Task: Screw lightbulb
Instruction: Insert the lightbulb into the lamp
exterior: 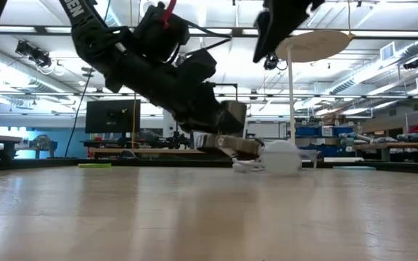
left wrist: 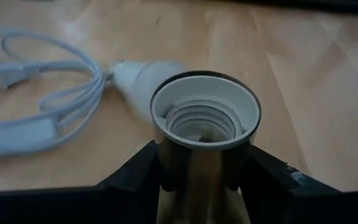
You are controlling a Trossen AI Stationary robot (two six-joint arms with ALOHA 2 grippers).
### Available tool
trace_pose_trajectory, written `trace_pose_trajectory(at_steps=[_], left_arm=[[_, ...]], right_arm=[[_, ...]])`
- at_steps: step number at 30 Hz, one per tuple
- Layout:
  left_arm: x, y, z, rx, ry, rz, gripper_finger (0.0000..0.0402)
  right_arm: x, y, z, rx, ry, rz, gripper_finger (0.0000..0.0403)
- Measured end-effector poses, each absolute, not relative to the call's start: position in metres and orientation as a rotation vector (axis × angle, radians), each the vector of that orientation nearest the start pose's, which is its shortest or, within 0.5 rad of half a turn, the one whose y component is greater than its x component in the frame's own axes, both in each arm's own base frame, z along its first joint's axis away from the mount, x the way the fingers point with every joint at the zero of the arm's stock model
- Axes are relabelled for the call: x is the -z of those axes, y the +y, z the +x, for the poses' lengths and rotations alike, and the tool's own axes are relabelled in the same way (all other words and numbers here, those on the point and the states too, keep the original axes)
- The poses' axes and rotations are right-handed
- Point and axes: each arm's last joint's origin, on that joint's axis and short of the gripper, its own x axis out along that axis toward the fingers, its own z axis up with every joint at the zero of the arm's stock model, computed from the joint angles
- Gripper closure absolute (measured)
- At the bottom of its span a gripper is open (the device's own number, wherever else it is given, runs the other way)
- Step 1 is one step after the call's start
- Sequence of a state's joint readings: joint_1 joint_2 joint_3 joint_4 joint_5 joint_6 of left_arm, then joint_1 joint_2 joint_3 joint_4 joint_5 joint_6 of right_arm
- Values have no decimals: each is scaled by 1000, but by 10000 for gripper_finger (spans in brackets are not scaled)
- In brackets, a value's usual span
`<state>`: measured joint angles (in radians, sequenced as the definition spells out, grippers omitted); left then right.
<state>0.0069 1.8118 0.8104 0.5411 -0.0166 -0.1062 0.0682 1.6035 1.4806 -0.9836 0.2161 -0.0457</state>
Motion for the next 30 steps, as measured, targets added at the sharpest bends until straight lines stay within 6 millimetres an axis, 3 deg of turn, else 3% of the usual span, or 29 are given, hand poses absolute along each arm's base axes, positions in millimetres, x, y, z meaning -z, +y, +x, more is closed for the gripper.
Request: trace_pose_trajectory(at_steps=[8,16,24,30], left_arm=[[-133,-7,344,-35,484,-90,234],[-126,-15,337,-8,504,-83,234],[-125,-23,336,2,508,-71,234],[-124,-23,335,-19,519,-63,234]], right_arm=[[-265,-2,313,-69,1232,-257,116],[-223,24,299,-262,1295,-475,114],[-215,23,310,-227,1147,-490,103],[-214,7,317,-192,1106,-313,99]])
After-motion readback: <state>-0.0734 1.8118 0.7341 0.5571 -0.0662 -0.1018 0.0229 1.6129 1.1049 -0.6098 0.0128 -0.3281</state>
